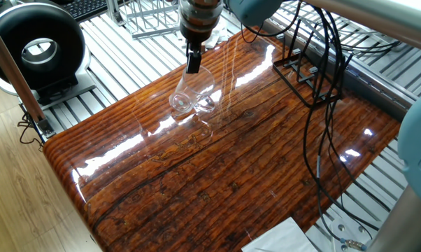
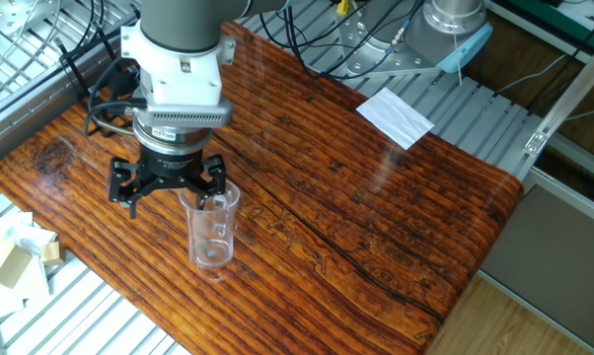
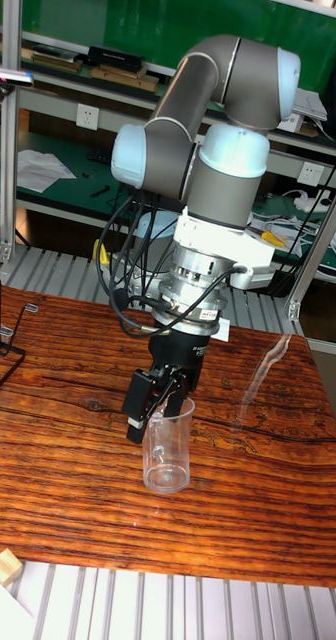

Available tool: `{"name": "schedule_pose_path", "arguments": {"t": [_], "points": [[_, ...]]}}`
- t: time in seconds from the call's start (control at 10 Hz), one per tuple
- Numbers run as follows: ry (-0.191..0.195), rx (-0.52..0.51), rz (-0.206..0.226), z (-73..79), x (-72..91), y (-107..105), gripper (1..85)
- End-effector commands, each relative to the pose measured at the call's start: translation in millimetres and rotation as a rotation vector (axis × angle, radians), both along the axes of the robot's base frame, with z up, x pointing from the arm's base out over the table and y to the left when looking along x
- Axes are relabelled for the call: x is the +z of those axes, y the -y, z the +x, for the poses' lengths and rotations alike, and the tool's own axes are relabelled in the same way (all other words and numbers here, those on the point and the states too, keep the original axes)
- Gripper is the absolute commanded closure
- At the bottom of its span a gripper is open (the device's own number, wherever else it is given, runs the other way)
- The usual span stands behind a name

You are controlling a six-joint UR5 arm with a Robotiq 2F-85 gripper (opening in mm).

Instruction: Take the cup off the cup rack

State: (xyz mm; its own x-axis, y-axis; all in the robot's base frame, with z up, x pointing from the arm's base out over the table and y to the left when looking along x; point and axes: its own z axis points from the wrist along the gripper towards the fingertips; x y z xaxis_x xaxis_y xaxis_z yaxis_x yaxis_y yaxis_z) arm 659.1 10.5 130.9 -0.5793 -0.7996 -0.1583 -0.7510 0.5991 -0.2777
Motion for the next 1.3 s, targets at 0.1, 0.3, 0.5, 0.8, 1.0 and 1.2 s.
{"name": "schedule_pose_path", "arguments": {"t": [0.1, 0.3, 0.5, 0.8, 1.0, 1.2], "points": [[0.005, 0.010, 0.029, 1.3, 1.3, -6.6, 0.7], [0.015, 0.024, 0.037, 4.0, 2.2, -9.6, 0.7], [0.026, 0.032, 0.047, 6.6, 3.1, -13.0, 0.7], [0.033, 0.042, 0.045, 8.4, 3.8, -13.3, 0.7], [0.038, 0.042, 0.054, 9.6, 4.3, -15.5, 0.7], [0.033, 0.042, 0.053, 8.4, 3.8, -15.2, 0.7]]}}
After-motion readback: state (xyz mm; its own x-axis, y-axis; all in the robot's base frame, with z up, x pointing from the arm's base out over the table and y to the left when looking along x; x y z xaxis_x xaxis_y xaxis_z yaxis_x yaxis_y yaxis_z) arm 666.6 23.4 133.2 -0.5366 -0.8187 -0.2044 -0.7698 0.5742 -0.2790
